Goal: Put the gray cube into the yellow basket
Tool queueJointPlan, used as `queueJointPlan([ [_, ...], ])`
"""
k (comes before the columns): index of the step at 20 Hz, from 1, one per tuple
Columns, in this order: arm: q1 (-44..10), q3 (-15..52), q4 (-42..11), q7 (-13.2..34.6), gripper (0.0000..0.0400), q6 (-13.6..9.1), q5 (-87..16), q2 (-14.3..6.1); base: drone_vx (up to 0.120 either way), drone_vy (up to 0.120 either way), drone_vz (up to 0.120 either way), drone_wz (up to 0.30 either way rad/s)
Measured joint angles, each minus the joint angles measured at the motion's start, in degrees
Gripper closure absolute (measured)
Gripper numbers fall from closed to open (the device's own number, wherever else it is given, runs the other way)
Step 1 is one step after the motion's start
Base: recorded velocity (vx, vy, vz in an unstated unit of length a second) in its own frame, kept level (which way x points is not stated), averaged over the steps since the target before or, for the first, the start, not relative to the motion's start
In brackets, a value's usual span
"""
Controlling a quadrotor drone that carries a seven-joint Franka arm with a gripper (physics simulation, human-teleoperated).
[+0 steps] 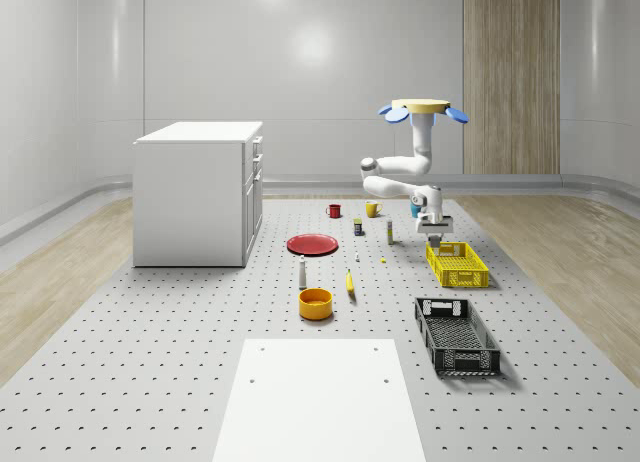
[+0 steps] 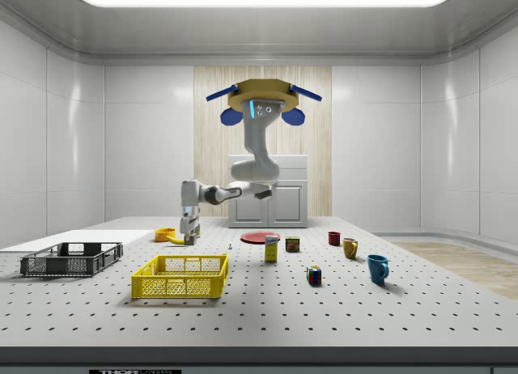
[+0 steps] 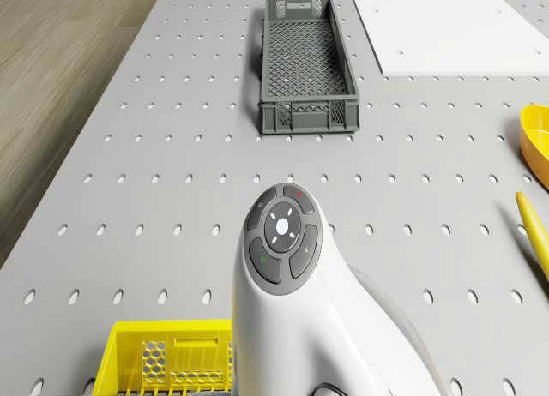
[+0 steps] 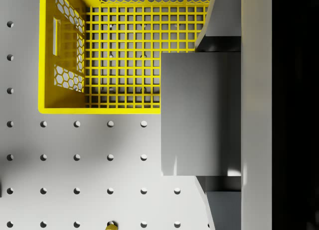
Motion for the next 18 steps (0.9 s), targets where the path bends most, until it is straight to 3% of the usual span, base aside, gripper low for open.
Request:
queueJointPlan([
  [8, 0.0, 0.0, 0.0, 0.0, 0.0149, 0.1, 0.0, -0.1, 0.000, 0.120, -0.025, 0.000],
  [18, -0.1, 0.0, 0.0, 0.1, 0.0149, 0.2, 0.1, -0.2, 0.000, 0.116, -0.112, 0.000],
])
